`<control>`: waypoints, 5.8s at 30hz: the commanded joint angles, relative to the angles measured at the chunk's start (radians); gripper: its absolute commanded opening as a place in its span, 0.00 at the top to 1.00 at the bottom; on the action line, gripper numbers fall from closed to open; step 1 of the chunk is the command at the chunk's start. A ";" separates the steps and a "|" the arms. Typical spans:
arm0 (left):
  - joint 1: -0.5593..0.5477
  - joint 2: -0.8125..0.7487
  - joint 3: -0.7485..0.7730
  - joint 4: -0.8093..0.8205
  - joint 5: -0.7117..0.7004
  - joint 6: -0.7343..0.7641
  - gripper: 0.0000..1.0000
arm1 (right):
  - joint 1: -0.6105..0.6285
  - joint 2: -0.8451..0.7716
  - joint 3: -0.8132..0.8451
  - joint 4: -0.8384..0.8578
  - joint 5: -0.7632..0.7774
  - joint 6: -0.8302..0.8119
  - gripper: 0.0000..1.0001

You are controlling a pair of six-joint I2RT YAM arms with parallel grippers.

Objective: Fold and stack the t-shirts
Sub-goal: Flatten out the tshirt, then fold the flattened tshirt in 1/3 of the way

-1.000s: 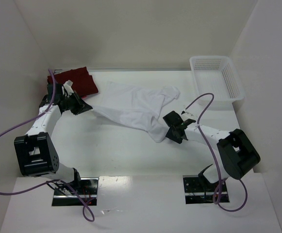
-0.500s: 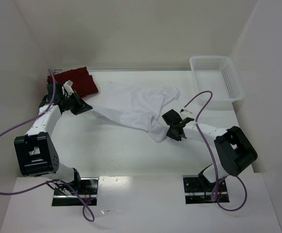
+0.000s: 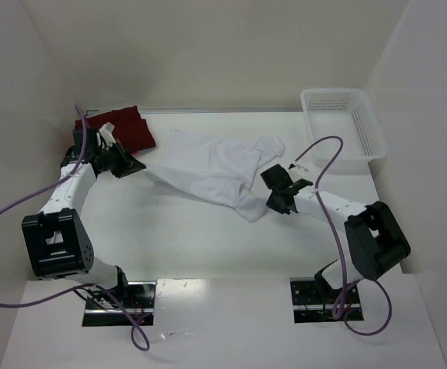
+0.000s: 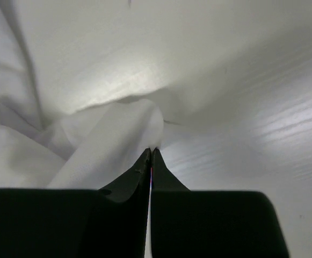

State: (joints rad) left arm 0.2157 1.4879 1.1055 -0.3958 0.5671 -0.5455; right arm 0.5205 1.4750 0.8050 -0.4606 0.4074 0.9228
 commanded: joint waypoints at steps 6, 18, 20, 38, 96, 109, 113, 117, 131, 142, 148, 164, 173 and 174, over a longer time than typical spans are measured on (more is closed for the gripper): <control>0.008 -0.101 0.243 -0.014 -0.044 0.067 1.00 | -0.263 -0.243 0.404 -0.066 0.079 -0.315 1.00; 0.008 -0.280 0.563 -0.083 -0.108 0.113 1.00 | -0.332 -0.288 0.869 -0.033 -0.038 -0.527 1.00; 0.008 -0.319 0.613 -0.095 -0.128 0.122 1.00 | -0.332 -0.298 0.904 -0.031 -0.054 -0.560 1.00; -0.059 -0.763 0.679 -0.206 -0.255 0.045 1.00 | -0.332 -0.629 1.147 -0.122 -0.147 -0.595 1.00; -0.093 0.225 0.241 0.238 -0.570 0.118 1.00 | -0.332 0.280 0.697 0.370 -0.119 -0.440 1.00; -0.055 0.374 0.361 0.226 -0.555 0.157 1.00 | -0.332 0.461 0.836 0.361 -0.113 -0.455 1.00; -0.055 0.396 0.390 0.204 -0.555 0.168 1.00 | -0.332 0.468 0.846 0.352 -0.149 -0.434 1.00; -0.055 0.396 0.378 0.195 -0.555 0.169 1.00 | -0.332 0.416 0.758 0.367 -0.177 -0.401 1.00; -0.036 0.336 0.236 0.119 -0.576 0.157 1.00 | -0.292 0.212 0.350 0.449 -0.251 -0.254 1.00; -0.036 0.282 0.172 0.094 -0.604 0.131 1.00 | -0.243 0.168 0.226 0.446 -0.262 -0.203 1.00; -0.036 0.282 0.152 0.092 -0.595 0.131 1.00 | -0.243 0.110 0.188 0.439 -0.272 -0.193 1.00; -0.036 0.241 0.105 0.066 -0.615 0.122 1.00 | -0.243 0.021 0.139 0.385 -0.302 -0.211 1.00; -0.036 0.241 0.094 0.061 -0.615 0.104 1.00 | -0.243 0.020 0.064 0.384 -0.325 -0.200 1.00; -0.036 0.241 0.094 0.061 -0.615 0.104 1.00 | -0.243 0.012 0.051 0.384 -0.325 -0.200 1.00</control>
State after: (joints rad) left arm 0.1719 1.7687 1.2056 -0.3393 -0.0296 -0.4248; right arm 0.2726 1.5265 0.8882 -0.0776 0.0814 0.7170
